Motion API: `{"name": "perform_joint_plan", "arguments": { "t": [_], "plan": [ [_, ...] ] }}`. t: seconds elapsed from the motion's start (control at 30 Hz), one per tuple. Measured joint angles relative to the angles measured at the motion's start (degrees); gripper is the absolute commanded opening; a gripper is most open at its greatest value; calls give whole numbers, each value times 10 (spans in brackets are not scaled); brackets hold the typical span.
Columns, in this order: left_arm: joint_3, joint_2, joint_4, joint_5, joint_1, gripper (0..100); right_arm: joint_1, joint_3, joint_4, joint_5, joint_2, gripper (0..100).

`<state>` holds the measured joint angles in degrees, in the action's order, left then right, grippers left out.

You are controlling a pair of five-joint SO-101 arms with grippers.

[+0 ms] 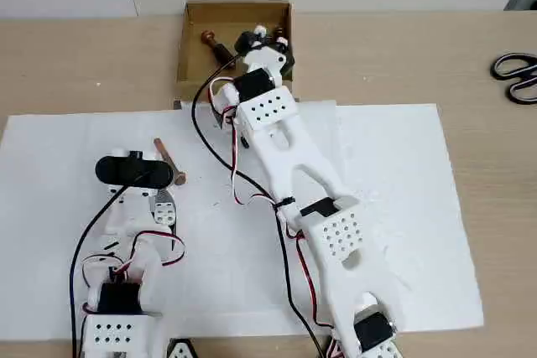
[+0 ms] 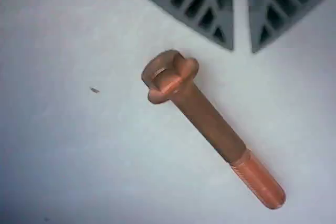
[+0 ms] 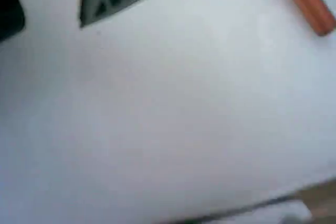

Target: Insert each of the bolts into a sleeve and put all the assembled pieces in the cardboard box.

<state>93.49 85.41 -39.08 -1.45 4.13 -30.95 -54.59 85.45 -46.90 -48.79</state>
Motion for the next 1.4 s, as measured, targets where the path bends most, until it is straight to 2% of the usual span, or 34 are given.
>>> {"name": "perform_joint_plan", "arguments": {
  "t": [0.63,0.87,1.23,1.4],
  "plan": [
    [1,0,0,0,0,6,18,0,-30,-1,-41,178],
    [1,0,0,0,0,6,26,-1,-30,0,-56,25],
    [1,0,0,0,0,6,29,-1,-26,1,-58,2],
    [1,0,0,0,0,6,25,0,25,4,-27,3]
  ]
}}
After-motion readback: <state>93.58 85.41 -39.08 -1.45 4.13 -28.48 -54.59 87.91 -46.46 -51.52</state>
